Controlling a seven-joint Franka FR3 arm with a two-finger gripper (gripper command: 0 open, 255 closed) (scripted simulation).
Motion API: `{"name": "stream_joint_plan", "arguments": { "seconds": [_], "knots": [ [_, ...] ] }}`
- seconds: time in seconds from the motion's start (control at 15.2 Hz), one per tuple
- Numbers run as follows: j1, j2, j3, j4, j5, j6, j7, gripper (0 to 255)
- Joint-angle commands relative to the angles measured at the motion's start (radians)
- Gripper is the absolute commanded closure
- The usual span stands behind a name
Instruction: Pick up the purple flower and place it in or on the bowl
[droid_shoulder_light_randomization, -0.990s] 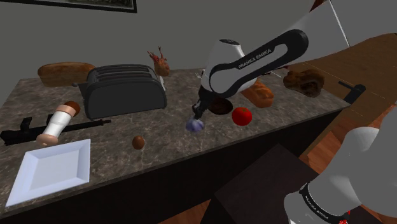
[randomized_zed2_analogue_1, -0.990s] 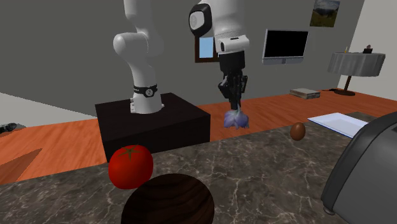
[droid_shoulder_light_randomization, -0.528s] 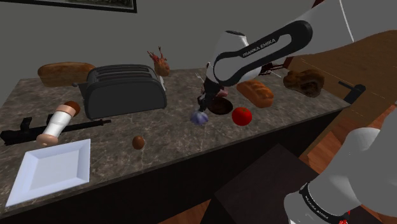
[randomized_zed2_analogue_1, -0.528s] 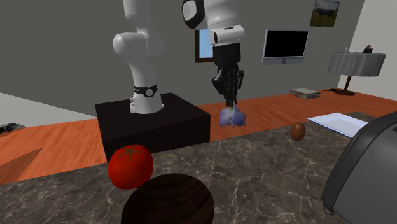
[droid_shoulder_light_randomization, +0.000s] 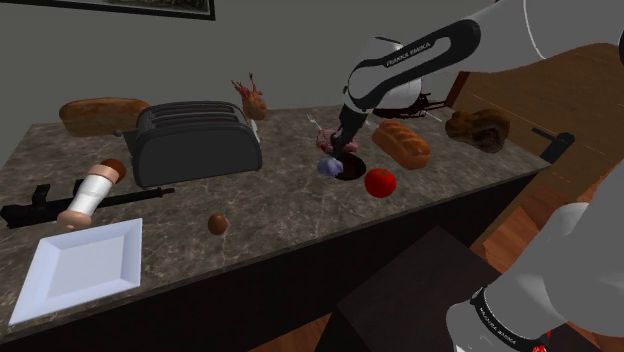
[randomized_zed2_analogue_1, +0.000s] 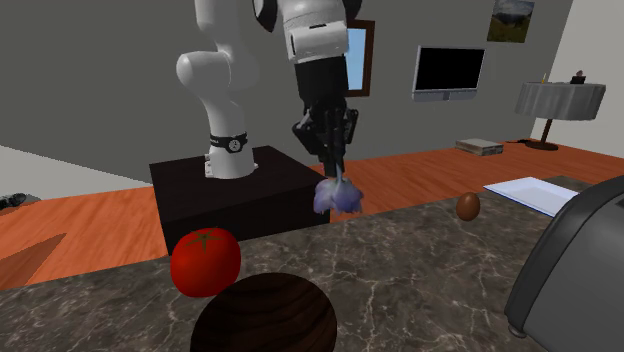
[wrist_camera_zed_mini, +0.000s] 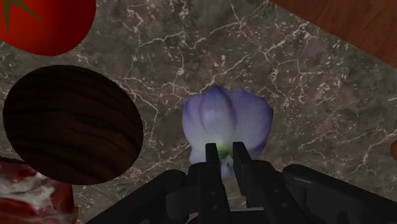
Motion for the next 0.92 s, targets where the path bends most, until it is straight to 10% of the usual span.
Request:
{"name": "stream_joint_plan", "arguments": {
  "seconds": [0.0,0.86],
  "knots": [
    [-0.029,0.028,-0.020,0.049,0.015,-0.028,-0.057,255],
    [-0.206,0.238,-0.089,0.366,0.108,-0.185,-0.319,255]
  ]
}}
